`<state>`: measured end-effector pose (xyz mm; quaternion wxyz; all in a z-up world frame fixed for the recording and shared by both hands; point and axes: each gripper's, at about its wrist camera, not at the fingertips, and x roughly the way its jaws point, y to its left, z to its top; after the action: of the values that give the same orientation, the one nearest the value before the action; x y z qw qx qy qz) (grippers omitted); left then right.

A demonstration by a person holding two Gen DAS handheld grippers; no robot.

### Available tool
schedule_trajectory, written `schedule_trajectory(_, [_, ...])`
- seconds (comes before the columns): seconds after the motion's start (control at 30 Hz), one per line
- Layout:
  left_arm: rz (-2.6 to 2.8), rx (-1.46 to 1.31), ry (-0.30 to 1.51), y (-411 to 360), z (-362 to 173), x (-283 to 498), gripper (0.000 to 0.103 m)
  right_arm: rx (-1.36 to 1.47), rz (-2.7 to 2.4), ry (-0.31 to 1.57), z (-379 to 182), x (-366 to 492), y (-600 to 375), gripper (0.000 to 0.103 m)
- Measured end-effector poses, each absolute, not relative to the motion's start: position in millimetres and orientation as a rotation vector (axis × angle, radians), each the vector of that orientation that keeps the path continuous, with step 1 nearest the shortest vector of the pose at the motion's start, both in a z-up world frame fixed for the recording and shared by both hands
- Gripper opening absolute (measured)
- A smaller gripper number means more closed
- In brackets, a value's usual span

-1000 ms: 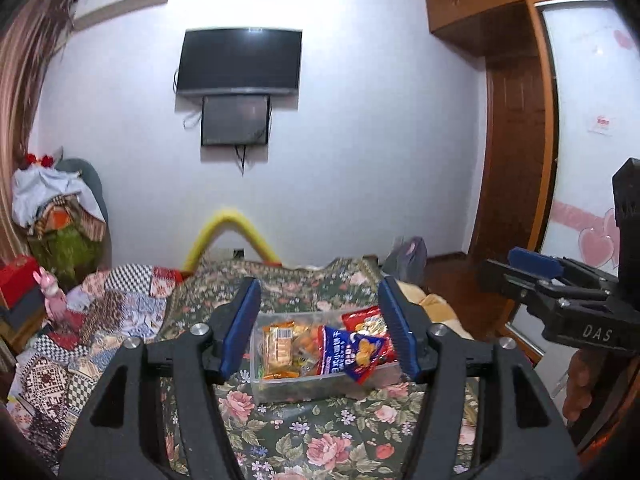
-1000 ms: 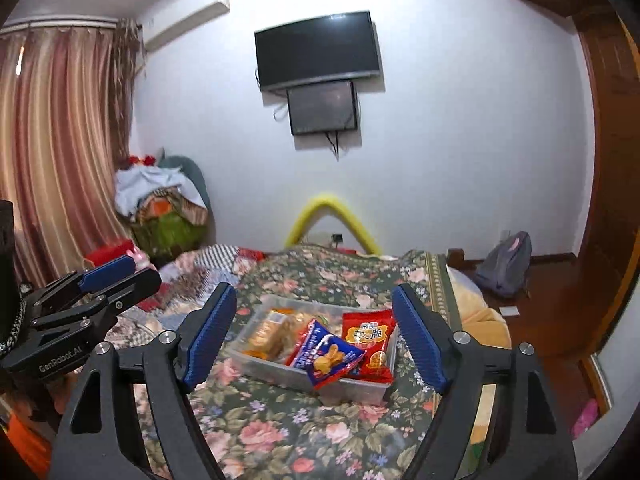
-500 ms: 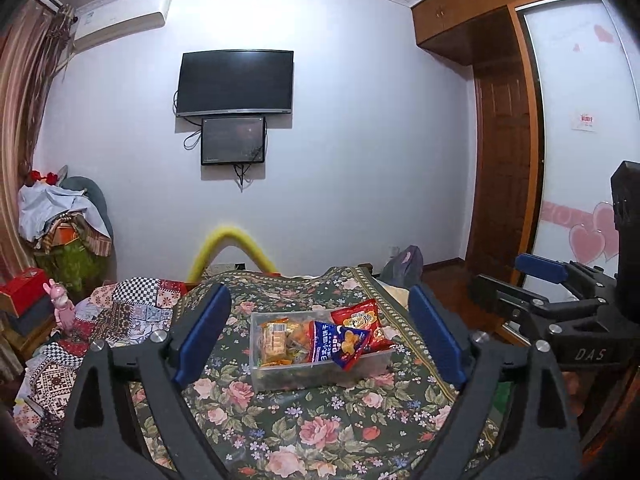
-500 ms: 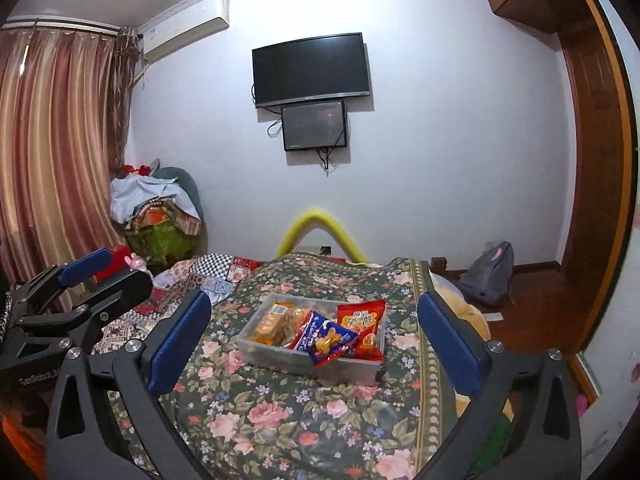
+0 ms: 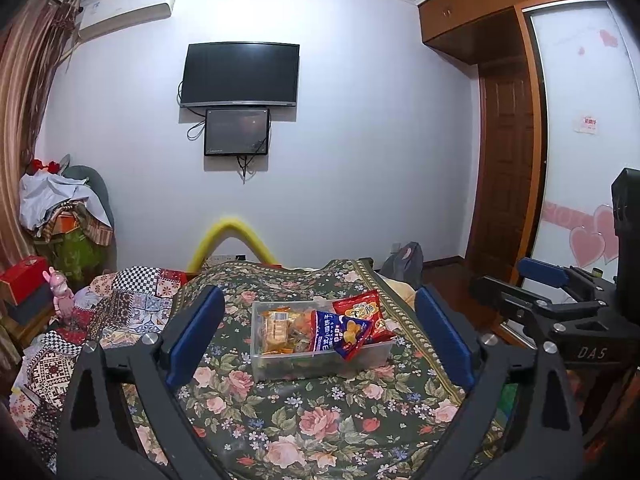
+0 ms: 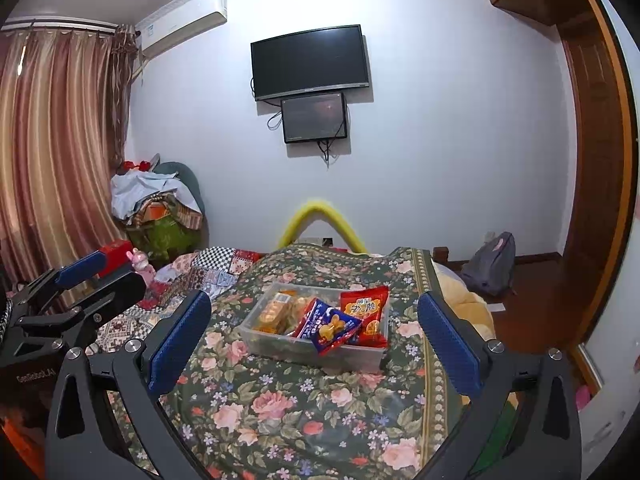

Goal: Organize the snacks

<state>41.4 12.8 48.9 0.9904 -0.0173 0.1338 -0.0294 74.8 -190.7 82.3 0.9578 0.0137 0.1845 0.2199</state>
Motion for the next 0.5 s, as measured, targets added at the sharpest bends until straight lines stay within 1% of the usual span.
schedule_trajectory(0.5, [-0.066, -0.051, 0.283, 12.6, 44.6, 46.2, 0.097, 0.021, 0.44, 0.381, 81.4, 76.0, -188.4, 0.103])
